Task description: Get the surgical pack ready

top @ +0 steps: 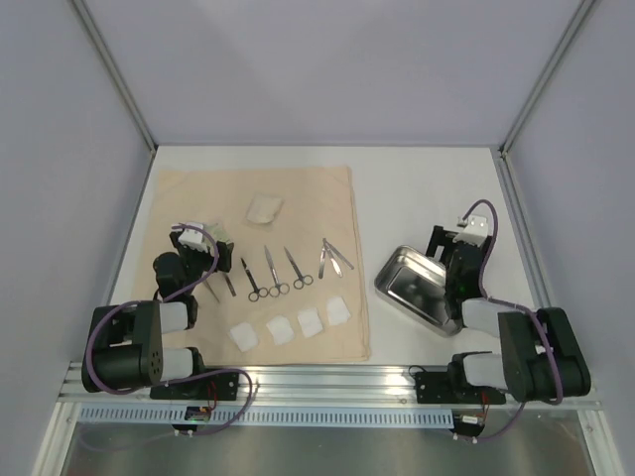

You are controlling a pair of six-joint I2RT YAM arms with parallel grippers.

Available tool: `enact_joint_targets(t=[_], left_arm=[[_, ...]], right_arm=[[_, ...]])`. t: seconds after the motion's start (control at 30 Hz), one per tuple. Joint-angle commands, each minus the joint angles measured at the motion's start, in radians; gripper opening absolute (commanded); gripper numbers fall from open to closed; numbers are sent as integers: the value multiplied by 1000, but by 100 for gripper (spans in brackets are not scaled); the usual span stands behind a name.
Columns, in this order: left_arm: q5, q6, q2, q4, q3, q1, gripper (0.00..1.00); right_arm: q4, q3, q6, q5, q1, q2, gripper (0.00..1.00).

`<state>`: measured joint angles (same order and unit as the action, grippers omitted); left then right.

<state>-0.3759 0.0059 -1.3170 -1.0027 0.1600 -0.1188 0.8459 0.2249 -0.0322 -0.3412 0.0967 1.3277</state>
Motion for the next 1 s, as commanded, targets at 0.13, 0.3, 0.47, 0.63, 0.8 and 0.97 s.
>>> enact_joint_targets(t=[0.13, 0.3, 0.47, 0.63, 0.8, 0.97], left_arm=[[-24, 19, 12, -30, 29, 4, 100], [-26, 17, 47, -39, 24, 4, 100], [-199, 198, 170, 916, 517, -45, 99], [-204, 309, -56, 1696, 956, -45, 71], [-123, 345, -85, 1920, 1032, -45, 71], [58, 342, 16, 1897, 935, -45, 74]], right_arm=[[-393, 232, -77, 152, -3, -298, 98], [-735, 486, -146, 438, 29, -276, 78], [-1158, 799, -92, 447, 130, -115, 64], [-1451, 1008, 21, 305, 340, 79, 49], [-1581, 1188, 17, 412, 388, 330, 30], [-1639, 1251, 61, 407, 500, 470, 35]])
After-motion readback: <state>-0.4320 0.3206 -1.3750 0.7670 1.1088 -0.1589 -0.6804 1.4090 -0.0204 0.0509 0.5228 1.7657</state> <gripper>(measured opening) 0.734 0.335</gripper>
